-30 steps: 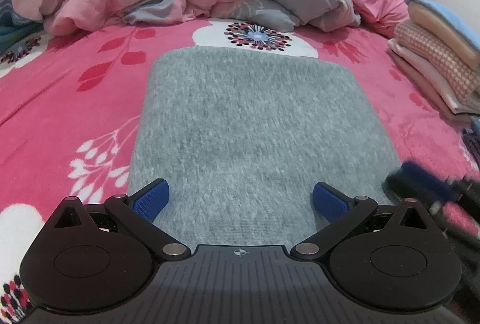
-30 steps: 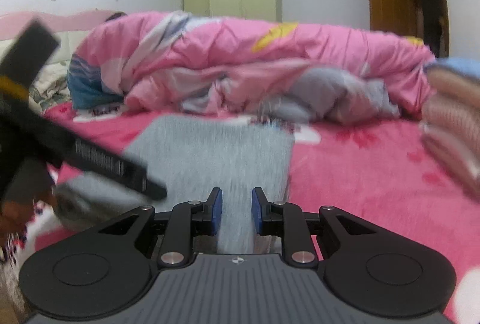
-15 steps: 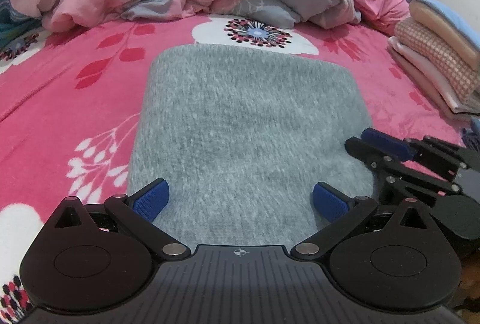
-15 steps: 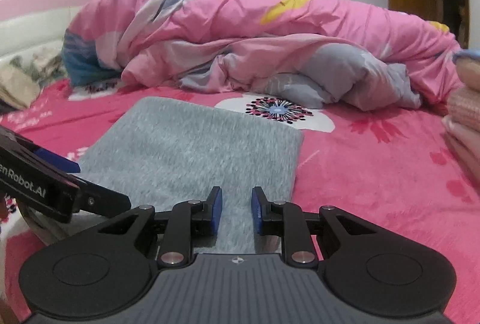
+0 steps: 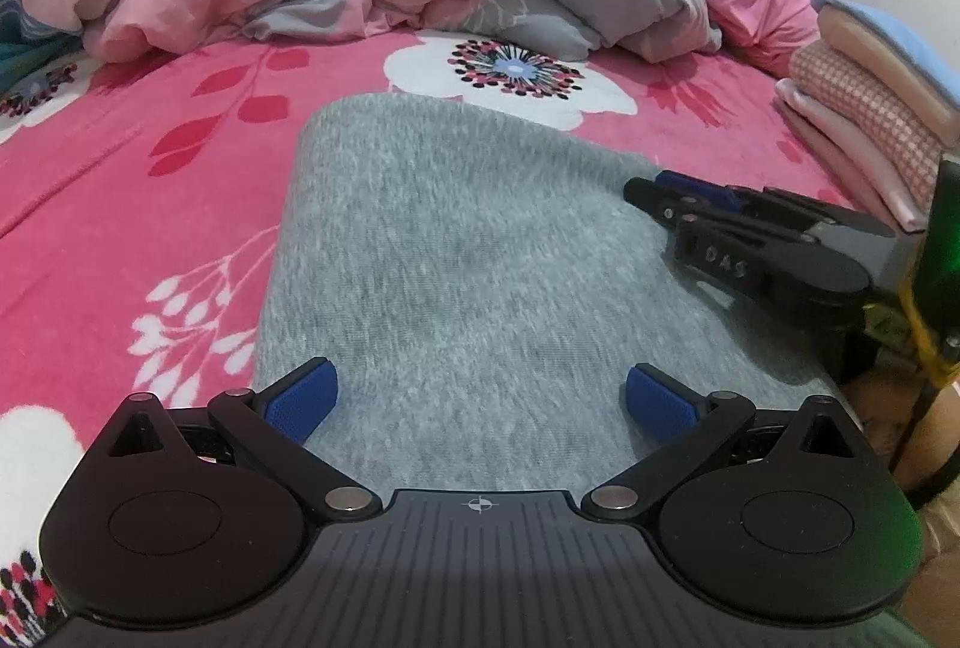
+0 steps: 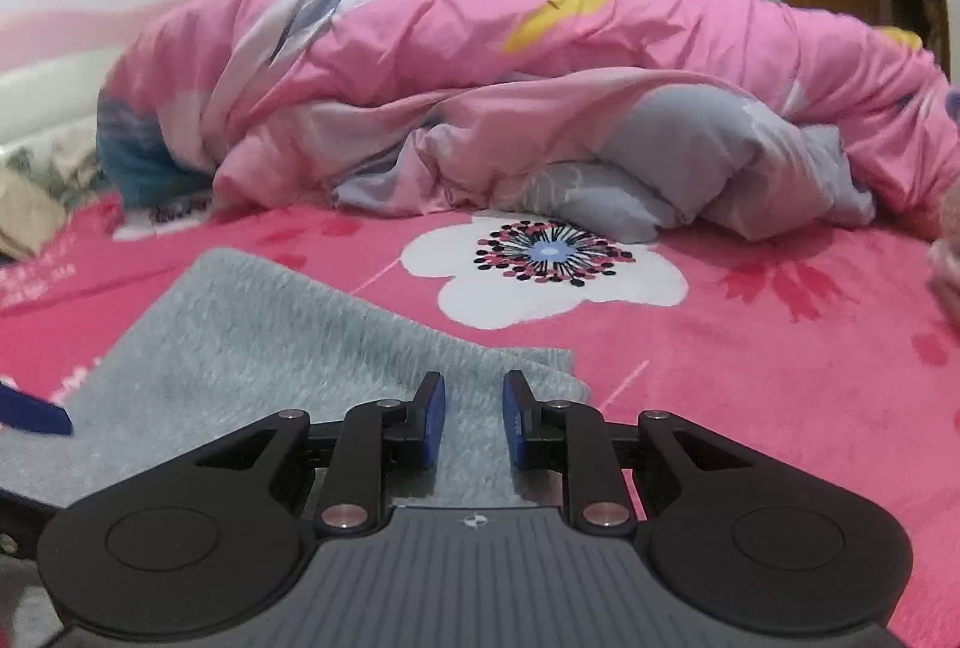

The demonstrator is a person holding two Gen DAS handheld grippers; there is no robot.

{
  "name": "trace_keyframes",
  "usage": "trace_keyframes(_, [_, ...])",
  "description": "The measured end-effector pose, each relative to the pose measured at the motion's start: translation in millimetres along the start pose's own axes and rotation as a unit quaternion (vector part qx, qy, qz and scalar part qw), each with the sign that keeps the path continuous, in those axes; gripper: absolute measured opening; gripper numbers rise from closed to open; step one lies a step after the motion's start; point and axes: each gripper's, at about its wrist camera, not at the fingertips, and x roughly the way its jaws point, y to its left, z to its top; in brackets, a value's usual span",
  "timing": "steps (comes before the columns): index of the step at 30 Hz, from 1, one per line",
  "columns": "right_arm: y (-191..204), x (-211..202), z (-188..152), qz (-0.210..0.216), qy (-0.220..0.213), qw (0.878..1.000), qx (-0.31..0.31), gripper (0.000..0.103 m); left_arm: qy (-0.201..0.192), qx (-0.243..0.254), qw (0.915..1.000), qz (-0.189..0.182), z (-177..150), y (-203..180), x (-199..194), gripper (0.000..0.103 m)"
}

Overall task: Fold clothes
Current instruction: 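Move the open left tool over the folded grey strip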

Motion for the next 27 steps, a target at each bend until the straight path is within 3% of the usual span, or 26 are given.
trace_keyframes(13, [-1.4,-1.9,-4.0,0.001,-0.01,1.0,0.004,0.022,-0.005,0.001,1.0,-0.001,-0.4,-0.3,0.7,0.103])
trace_keyframes(19, [-2.5,-2.5,-5.5,0.003,-0.015,1.0,0.007,0.022,-0.062,0.008,0.998,-0.011,-15.7,2.7,-1.8,0.103])
trace_keyframes(23, [-3.9,-3.8,-7.1,0.005,-0.019,1.0,0.013,0.022,-0.067,0.017,0.9976,-0.003,-12.8,-0.6,-11.1,0.103])
trace_keyframes(27, [-6.0,-4.4,-8.5,0.01,-0.024,0.999,0.02,0.022,-0.097,0.023,0.9947,-0.026,-4.0,9.0,-32.4,0.103])
